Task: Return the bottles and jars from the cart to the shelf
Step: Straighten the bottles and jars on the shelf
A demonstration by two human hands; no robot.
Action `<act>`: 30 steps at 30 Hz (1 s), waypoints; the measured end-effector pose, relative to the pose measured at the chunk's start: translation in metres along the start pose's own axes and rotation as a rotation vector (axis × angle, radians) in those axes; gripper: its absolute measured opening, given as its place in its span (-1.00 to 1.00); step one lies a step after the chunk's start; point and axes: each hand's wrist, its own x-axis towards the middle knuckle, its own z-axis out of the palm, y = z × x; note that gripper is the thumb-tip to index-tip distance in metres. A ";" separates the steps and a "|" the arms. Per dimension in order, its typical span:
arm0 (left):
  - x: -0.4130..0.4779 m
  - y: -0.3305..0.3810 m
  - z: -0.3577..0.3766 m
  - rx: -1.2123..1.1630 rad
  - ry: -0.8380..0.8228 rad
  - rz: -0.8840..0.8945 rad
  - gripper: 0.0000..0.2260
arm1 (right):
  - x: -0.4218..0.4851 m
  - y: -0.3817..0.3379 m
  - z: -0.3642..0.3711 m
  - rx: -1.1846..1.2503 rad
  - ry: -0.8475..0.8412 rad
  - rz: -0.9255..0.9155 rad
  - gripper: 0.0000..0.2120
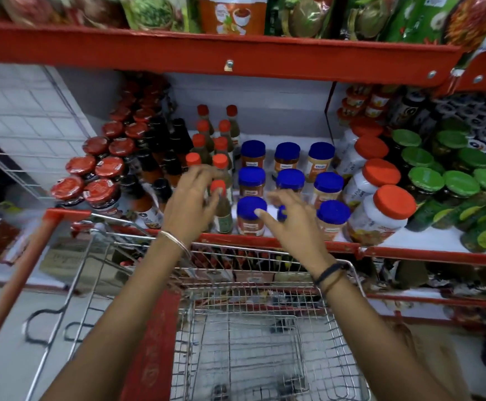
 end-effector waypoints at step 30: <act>0.010 -0.057 0.009 -0.100 -0.140 -0.211 -0.51 | 0.071 -0.041 0.071 0.057 -0.198 0.053 -0.46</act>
